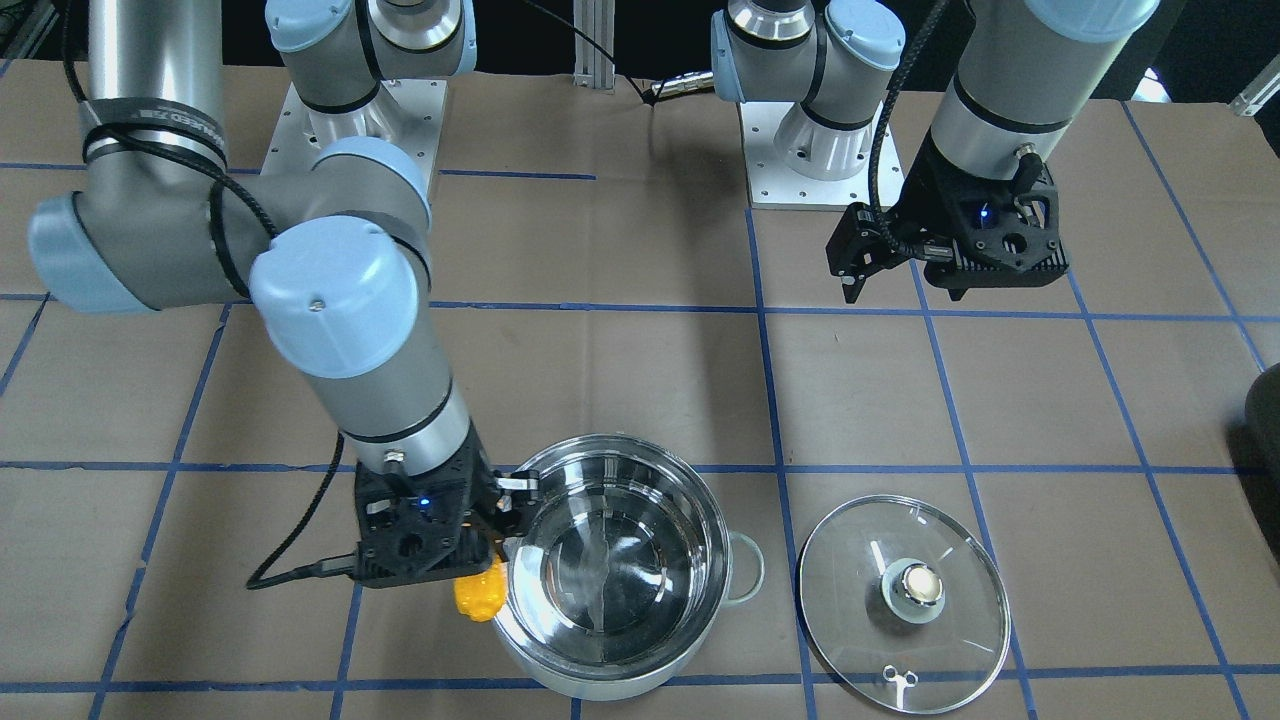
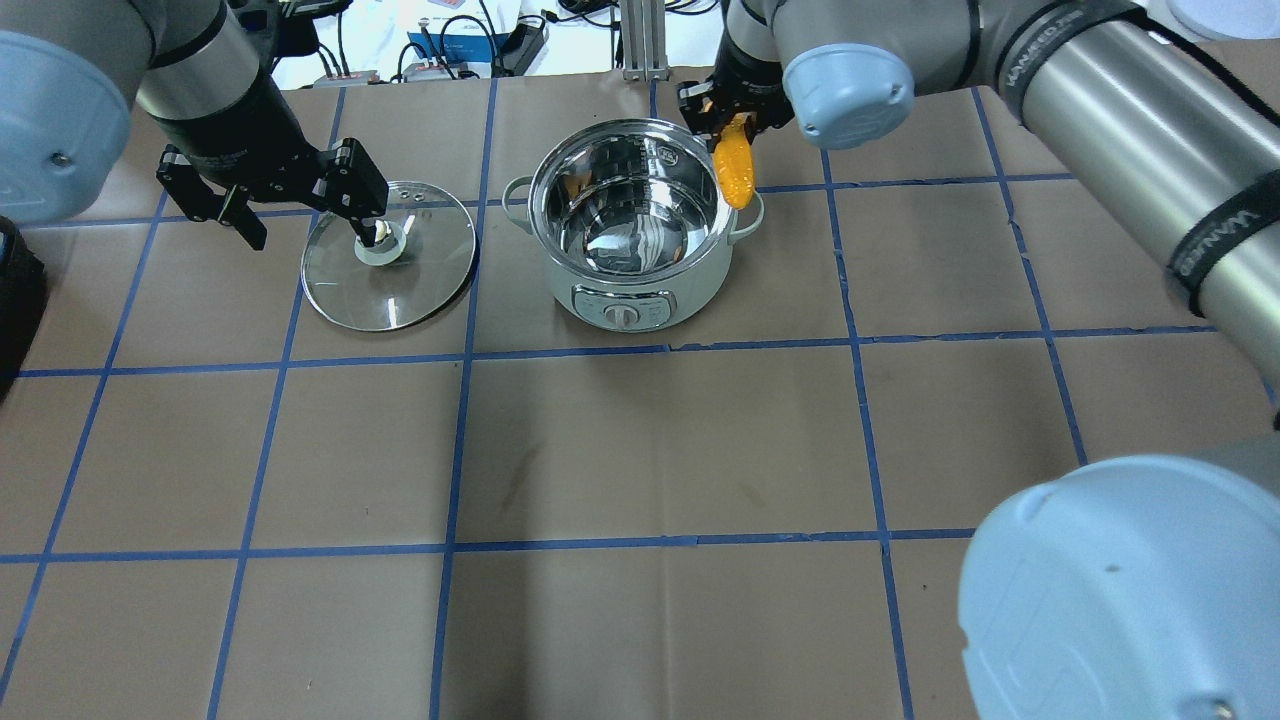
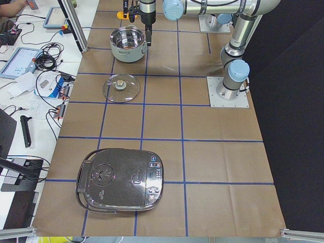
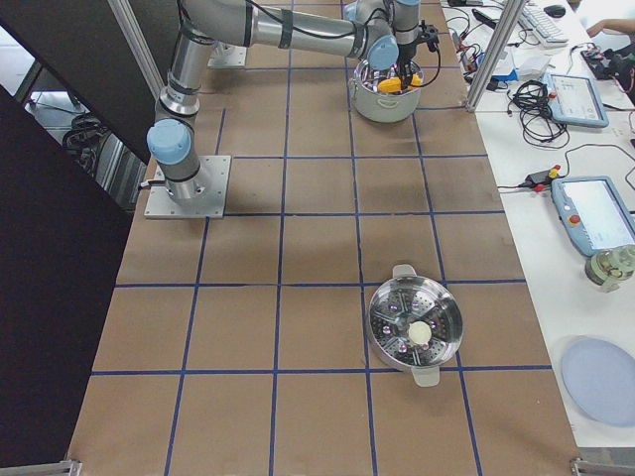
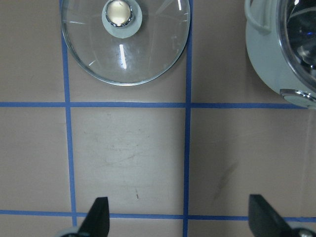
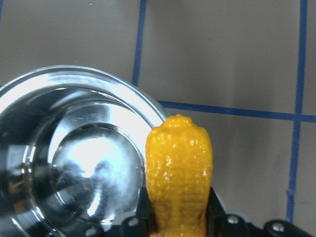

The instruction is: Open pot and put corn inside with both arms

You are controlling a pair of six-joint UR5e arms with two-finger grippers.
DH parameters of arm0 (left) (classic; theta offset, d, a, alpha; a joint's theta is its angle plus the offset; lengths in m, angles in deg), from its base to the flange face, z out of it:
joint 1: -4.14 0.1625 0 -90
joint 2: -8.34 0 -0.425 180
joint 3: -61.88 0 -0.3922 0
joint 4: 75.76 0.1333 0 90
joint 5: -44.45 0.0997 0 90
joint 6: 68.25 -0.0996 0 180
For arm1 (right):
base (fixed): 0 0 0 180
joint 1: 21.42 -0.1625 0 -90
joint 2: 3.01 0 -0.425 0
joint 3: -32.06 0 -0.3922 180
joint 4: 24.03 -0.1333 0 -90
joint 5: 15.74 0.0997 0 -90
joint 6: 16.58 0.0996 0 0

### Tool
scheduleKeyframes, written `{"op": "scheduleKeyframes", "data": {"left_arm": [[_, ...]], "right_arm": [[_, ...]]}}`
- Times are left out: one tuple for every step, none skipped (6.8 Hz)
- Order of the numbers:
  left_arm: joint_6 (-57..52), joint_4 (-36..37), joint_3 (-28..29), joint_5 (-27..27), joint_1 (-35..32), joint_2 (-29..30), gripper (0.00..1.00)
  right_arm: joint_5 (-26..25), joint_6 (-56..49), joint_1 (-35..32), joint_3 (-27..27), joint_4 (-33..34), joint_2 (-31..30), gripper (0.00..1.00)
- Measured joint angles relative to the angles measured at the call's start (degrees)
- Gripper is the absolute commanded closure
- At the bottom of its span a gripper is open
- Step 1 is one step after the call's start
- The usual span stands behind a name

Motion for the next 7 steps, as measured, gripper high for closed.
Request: {"op": "scheduleKeyframes", "data": {"left_arm": [[-0.2,0.0,0.0,0.7,-0.3,-0.1,0.0],[-0.3,0.0,-0.1,0.9,-0.5,-0.3,0.0],[-0.3,0.0,-0.2,0.9,-0.5,-0.4,0.0],[-0.3,-0.1,-0.2,0.9,-0.5,-0.4,0.0],[-0.3,-0.2,-0.2,0.9,-0.6,-0.4,0.0],[-0.4,-0.2,-0.2,0.8,-0.5,-0.4,0.0],[-0.4,-0.2,-0.2,0.8,-0.4,-0.5,0.0]], "right_arm": [[-1.1,4.0,-3.0,-3.5,0.2,2.9,0.79],[-2.7,7.0,-5.0,-5.9,0.5,5.9,0.79],[-3.9,8.2,-6.0,-6.9,1.1,8.1,0.79],[-4.4,8.7,-6.3,-7.2,2.1,9.4,0.79],[-4.5,8.8,-6.4,-7.3,3.2,10.6,0.77],[-4.6,8.9,-6.4,-7.1,4.1,11.7,0.68],[-4.6,8.8,-6.4,-6.5,4.7,12.3,0.01]]}}
